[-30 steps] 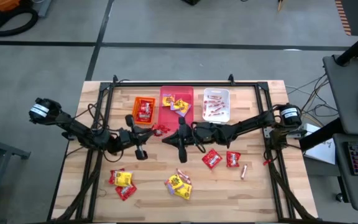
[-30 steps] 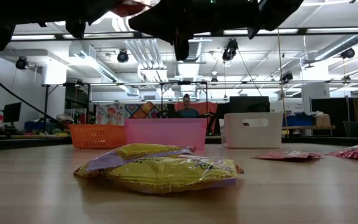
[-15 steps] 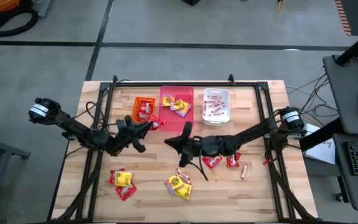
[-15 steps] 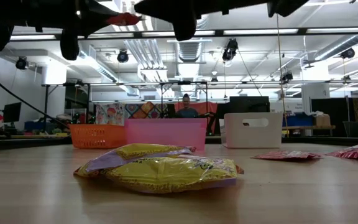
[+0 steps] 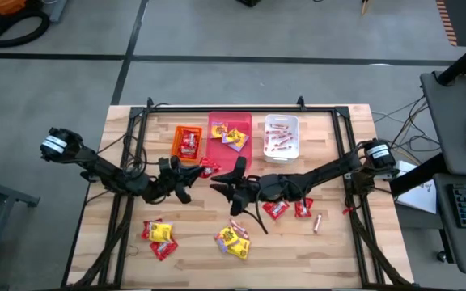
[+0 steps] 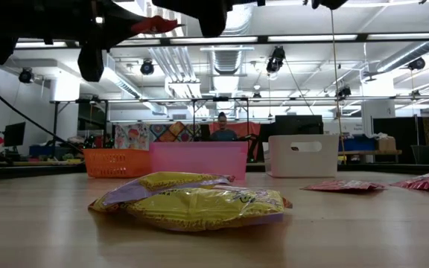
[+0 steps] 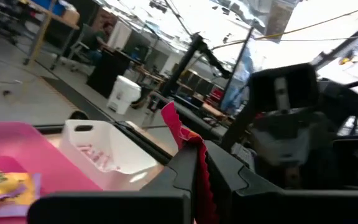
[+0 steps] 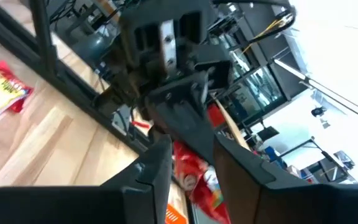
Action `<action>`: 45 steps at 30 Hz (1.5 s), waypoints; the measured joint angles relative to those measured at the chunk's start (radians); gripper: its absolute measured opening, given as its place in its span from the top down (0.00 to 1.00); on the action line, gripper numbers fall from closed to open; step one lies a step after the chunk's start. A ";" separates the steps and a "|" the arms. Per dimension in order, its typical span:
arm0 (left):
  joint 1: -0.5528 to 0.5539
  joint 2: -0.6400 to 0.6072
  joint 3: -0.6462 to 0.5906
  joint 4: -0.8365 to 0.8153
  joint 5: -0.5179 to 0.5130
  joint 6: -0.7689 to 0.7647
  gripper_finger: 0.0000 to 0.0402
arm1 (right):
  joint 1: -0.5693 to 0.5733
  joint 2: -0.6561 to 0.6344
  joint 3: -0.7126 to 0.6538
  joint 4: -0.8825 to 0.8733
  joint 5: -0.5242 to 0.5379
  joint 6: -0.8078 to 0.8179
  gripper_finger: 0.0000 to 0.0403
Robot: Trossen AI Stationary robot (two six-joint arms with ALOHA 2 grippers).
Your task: Organize candy in baskets
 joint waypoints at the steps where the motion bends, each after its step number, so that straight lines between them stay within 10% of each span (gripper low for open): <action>1: 0.000 0.000 0.001 0.001 0.007 -0.002 1.00 | -0.002 0.001 0.000 -0.007 -0.001 0.000 0.72; 34: 0.013 0.027 0.004 0.011 0.002 -0.022 1.00 | -0.068 0.002 0.000 -0.197 -0.207 0.092 0.98; 45: 0.012 0.021 0.004 0.031 0.002 0.021 1.00 | 0.012 0.001 0.000 -0.127 0.043 -0.038 0.98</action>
